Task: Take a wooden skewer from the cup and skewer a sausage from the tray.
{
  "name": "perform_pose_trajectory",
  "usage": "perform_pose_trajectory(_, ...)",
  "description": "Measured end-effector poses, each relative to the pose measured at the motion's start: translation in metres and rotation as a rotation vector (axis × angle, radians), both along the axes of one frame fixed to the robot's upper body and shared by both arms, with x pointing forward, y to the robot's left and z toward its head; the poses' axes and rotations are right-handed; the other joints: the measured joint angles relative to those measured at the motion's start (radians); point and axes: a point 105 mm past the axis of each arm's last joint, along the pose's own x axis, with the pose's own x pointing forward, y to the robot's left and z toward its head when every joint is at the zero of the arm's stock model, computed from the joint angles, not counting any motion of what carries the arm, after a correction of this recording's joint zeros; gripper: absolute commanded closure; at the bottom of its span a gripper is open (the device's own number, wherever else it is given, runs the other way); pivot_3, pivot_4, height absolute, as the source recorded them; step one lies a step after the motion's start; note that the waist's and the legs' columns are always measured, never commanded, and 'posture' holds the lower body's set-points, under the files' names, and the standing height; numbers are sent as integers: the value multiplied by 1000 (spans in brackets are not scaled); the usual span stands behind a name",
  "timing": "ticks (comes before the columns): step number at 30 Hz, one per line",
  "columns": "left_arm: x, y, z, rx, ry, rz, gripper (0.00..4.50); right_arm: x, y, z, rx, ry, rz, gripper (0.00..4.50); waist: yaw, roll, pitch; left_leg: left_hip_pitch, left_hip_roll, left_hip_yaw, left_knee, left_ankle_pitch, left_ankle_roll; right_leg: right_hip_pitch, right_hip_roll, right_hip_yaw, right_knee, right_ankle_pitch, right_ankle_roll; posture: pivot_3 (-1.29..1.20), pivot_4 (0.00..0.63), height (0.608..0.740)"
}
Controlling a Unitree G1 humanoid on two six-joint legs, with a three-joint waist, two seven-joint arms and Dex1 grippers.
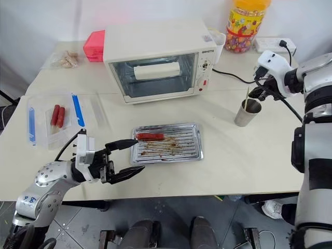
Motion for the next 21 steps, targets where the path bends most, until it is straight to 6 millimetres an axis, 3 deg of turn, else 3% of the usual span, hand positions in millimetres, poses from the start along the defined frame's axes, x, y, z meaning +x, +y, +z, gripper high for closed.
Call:
perform_pose_trajectory(2,0,0,0,0,-1,0,0,-1,-1,-1,10,14,-10,4486,0,0,0,0,0,0,0,0,0,0,0,0,0,0,0,0,150,740)
perform_pose_trajectory(5,0,0,0,-1,-2,0,0,-6,-4,-1,13,40,-2,3937,1,0,0,0,0,0,0,0,0,0,0,0,0,0,0,0,150,740)
perform_pose_trajectory(15,1,-2,0,-20,-2,3,0,0,-5,2,54,-18,-51,690,0,0,0,0,0,0,0,0,0,0,0,0,0,0,0,0,150,740)
perform_pose_trajectory(21,1,-2,0,-23,-2,8,0,9,2,-9,140,-45,-82,690,0,0,0,0,0,0,0,0,0,0,0,0,1,0,0,0,150,740)
